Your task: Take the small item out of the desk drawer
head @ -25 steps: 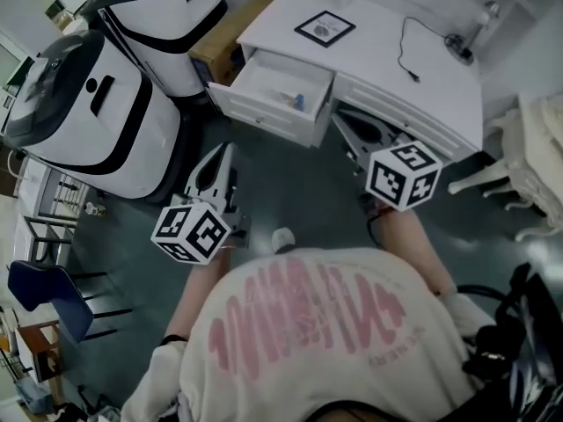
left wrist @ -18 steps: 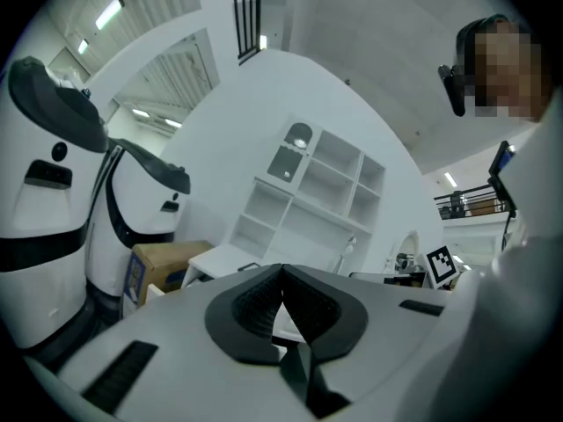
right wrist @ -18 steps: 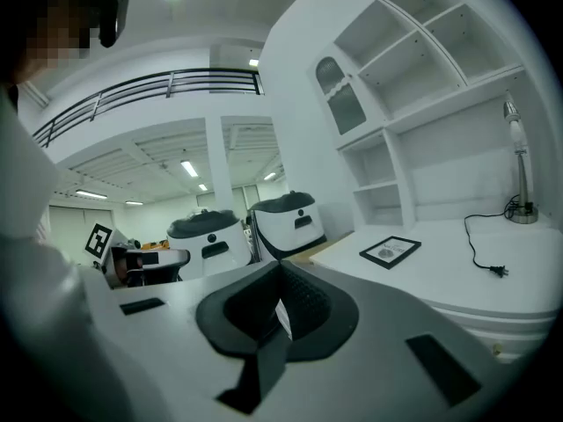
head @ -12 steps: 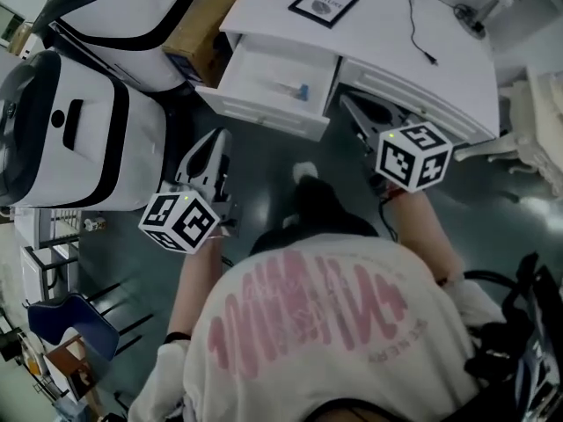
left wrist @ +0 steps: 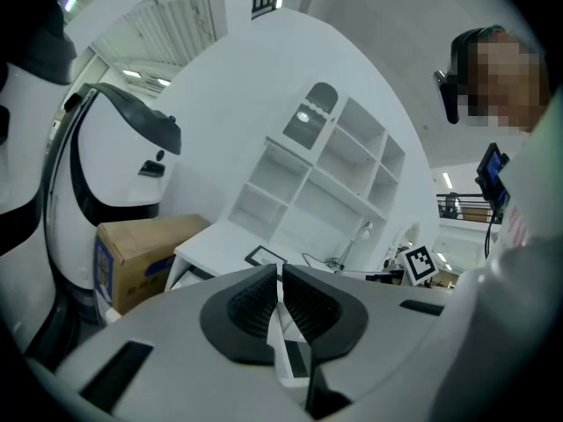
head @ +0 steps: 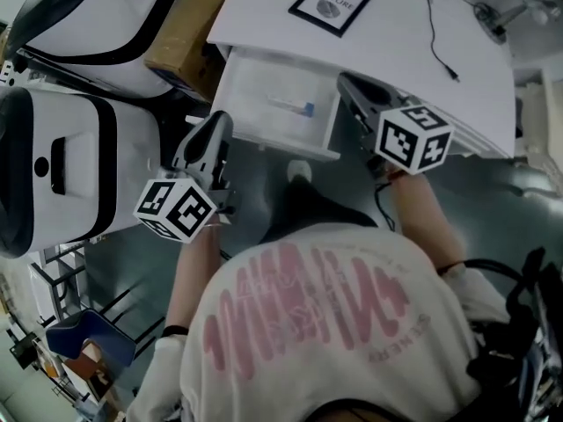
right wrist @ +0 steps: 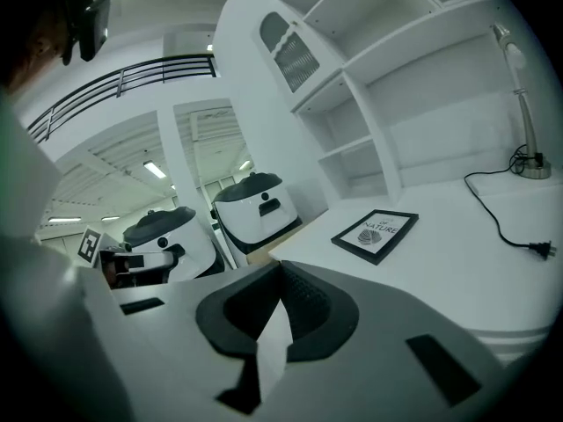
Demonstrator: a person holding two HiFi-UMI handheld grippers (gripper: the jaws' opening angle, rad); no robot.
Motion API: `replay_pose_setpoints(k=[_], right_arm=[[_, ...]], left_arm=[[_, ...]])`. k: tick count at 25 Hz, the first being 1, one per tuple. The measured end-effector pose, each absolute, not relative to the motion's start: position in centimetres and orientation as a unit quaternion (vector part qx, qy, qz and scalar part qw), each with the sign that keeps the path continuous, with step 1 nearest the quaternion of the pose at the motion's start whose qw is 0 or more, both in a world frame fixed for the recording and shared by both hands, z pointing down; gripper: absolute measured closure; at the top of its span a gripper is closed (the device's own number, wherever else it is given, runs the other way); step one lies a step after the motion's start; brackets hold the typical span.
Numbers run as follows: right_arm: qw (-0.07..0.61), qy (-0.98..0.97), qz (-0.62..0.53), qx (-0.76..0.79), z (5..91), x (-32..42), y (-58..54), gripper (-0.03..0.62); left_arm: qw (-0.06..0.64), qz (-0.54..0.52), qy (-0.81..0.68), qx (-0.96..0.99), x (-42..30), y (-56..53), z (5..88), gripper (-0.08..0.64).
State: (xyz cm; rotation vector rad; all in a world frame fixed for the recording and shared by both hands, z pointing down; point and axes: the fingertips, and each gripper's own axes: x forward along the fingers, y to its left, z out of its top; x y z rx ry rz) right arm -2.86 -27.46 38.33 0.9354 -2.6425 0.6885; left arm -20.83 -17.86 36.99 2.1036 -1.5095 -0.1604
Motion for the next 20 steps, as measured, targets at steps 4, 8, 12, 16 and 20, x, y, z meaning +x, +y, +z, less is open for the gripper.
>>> replay_pose_setpoints(k=[4, 8, 12, 16, 20], right_arm=[[0.139, -0.902, 0.254, 0.319, 40.1, -3.7, -31.7, 0.577], [0.117, -0.909, 0.271, 0.295, 41.1, -4.9, -34.6, 0.577], [0.096, -0.928, 0.282, 0.225, 42.3, -6.0, -34.4, 0.577], [0.134, -0.930, 0.276, 0.205, 44.7, -5.4, -33.5, 0.577], [0.145, -0.923, 0.286, 0.213, 45.9, -4.6, -33.9, 0.577]], left_arm=[[0.262, -0.026, -0.527, 0.808, -19.9, -24.0, 39.4, 0.529], [0.277, 0.062, -0.440, 0.852, -17.2, -27.9, 43.2, 0.526], [0.315, 0.147, -0.345, 0.872, -14.4, -29.9, 48.8, 0.370], [0.309, 0.278, -0.271, 0.868, -12.8, -29.7, 55.3, 0.343], [0.292, 0.390, -0.205, 0.849, -12.5, -28.6, 60.2, 0.324]])
